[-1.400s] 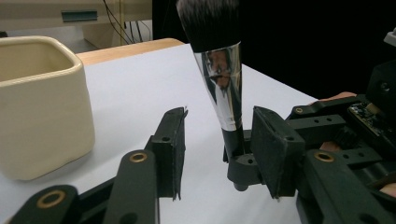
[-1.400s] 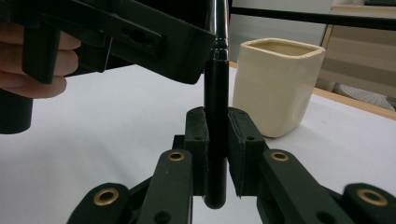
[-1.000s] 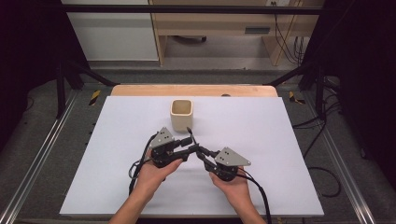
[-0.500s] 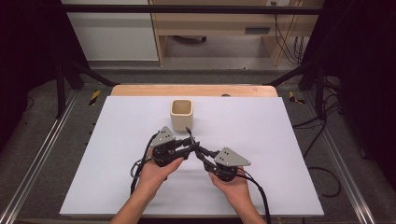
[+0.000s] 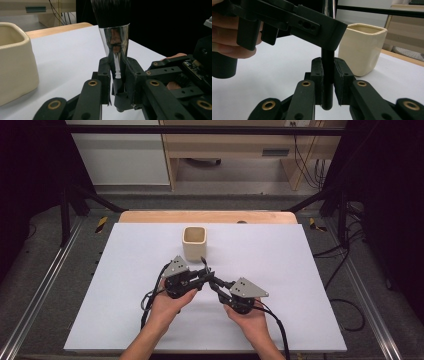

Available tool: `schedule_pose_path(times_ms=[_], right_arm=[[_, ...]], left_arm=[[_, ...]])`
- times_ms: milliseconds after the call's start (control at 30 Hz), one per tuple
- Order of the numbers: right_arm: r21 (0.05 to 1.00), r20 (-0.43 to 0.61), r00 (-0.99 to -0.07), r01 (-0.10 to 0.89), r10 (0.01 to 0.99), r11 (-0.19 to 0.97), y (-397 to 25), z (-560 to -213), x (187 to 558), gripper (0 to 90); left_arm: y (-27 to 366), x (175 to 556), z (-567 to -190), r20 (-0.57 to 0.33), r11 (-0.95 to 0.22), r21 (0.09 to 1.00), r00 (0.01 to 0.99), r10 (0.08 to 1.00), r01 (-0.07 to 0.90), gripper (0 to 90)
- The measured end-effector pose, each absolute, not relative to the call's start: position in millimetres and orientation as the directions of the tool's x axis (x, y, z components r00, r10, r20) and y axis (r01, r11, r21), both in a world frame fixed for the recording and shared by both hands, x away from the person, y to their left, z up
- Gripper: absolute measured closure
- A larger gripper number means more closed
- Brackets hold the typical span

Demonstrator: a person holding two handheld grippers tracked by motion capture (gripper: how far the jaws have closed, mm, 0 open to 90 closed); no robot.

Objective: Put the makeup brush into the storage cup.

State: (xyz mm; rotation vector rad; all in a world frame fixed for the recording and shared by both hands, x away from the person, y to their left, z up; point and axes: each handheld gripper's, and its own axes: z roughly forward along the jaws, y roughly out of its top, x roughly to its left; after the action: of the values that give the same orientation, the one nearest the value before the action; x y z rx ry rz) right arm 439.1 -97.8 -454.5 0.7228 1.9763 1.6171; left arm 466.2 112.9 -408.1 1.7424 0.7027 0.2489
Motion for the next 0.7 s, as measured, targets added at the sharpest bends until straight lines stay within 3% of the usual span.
schedule_pose_path(times_ms=[300,500,700], right_arm=[[0.983,-0.037,-0.742,0.092,0.669,0.157,-99,-454,440,78.0],[0.982,-0.042,-0.726,0.096,0.686,0.162,-101,-450,440,68.1],[0.976,-0.06,-0.706,0.108,0.706,0.19,-106,-443,439,49.5]], left_arm=[[112,465,-405,-0.173,-0.142,0.941,0.797,0.579,0.307,76.9],[119,468,-398,-0.165,-0.121,0.948,0.779,0.604,0.294,77.0],[135,471,-388,-0.141,-0.119,0.953,0.758,0.637,0.277,77.0]])
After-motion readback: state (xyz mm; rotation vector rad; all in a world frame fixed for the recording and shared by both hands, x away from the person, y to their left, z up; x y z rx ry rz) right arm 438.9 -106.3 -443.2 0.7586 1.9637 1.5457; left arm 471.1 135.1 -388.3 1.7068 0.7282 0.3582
